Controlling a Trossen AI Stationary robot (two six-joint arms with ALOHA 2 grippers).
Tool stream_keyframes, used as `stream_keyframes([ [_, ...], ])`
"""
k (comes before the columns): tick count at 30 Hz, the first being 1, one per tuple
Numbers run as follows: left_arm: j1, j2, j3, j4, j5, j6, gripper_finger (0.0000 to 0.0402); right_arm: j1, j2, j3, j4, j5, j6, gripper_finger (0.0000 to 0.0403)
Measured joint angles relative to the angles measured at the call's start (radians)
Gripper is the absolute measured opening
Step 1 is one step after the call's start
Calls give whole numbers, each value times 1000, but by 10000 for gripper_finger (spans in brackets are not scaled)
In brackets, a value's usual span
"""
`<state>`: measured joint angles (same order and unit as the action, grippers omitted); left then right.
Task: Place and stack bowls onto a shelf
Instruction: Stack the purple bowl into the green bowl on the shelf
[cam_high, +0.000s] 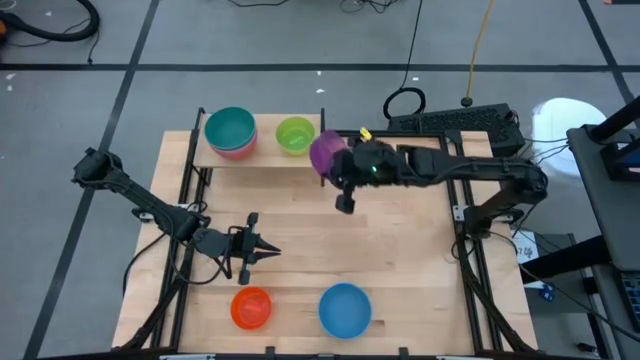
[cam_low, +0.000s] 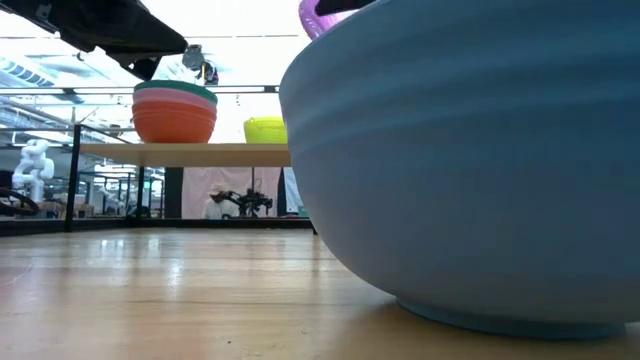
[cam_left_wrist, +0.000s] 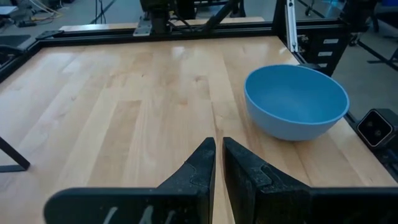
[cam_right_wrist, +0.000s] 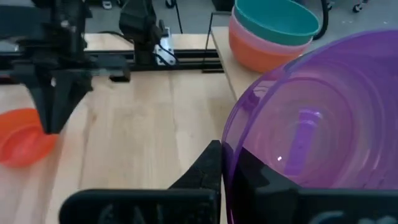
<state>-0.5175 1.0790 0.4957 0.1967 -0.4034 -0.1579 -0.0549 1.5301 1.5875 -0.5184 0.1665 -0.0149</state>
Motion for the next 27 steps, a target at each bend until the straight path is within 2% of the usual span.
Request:
stream_keyframes([
  [10,0,0,0,-14,0,-29,35,-146,169,232,-70,-129,-104,0],
  [17,0,0,0,-14,-1,-31,35,-208,340,396,-63,-139,-244,0],
  [27,-1,0,0,-23,0,-52,35,-275,467,426,-33,-138,-359,0],
])
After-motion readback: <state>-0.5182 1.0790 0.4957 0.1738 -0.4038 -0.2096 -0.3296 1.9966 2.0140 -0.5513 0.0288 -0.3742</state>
